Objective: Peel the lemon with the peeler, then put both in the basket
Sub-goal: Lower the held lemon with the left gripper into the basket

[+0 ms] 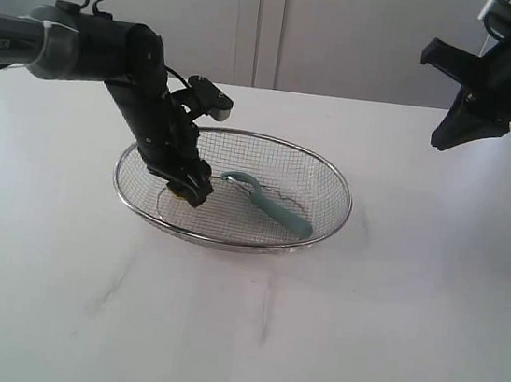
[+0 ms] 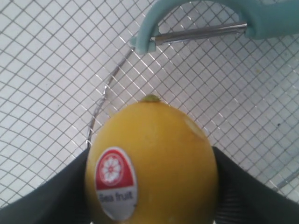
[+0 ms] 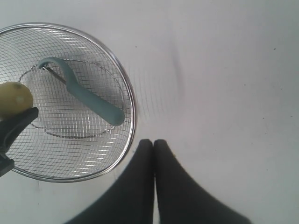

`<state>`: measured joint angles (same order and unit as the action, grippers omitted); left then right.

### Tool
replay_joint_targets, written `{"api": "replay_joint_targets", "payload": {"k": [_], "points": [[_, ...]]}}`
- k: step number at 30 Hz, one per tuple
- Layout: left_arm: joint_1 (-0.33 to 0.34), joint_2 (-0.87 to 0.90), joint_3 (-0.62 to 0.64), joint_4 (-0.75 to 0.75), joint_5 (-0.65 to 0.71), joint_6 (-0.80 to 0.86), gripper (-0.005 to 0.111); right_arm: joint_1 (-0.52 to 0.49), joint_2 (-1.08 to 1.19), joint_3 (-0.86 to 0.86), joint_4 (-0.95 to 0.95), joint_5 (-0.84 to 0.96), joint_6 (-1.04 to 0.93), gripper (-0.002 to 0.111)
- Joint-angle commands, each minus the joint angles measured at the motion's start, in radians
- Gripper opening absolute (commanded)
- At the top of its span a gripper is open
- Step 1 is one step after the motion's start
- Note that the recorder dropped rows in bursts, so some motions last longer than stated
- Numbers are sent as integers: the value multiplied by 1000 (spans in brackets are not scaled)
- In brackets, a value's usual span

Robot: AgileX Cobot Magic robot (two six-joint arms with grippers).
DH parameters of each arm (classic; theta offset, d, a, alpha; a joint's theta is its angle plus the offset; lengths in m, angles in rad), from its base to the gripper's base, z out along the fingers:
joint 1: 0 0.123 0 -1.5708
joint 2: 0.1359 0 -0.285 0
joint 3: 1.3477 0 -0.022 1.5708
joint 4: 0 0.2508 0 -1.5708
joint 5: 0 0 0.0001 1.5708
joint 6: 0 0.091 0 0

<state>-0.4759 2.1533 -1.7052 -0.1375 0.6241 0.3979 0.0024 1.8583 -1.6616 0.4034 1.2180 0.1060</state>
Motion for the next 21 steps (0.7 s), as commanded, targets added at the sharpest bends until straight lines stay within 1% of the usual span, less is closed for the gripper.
{"api": "replay_joint_targets", "payload": {"k": [1,7,9,11,15,17,19,21], "points": [[-4,-7,-5,-10,6,-1,0,-6,-13,-3,-5,3,1,0],[-4,0,-5,-10,24,1,0,-6,-13,-3,-5,3,1,0],[-4,0,-5,-10,24,1,5,-6,-13,-3,-5,3,1,0],[-4,0,-5,-10,22,1,15,-6,-13,-3,-5,3,1,0],[-4,0,-5,-10,22,1,42,-6,-13,-3,-5,3,1,0],[-4,0,-5,-10,22,1,54,-6,-13,-3,-5,3,1,0],[-4,0,-5,-10,22,1,61,-6,-13,-3,-5,3,1,0],[-4,0,-5,-10,24,-1,66,-6,-13,-3,-5,3,1,0]]}}
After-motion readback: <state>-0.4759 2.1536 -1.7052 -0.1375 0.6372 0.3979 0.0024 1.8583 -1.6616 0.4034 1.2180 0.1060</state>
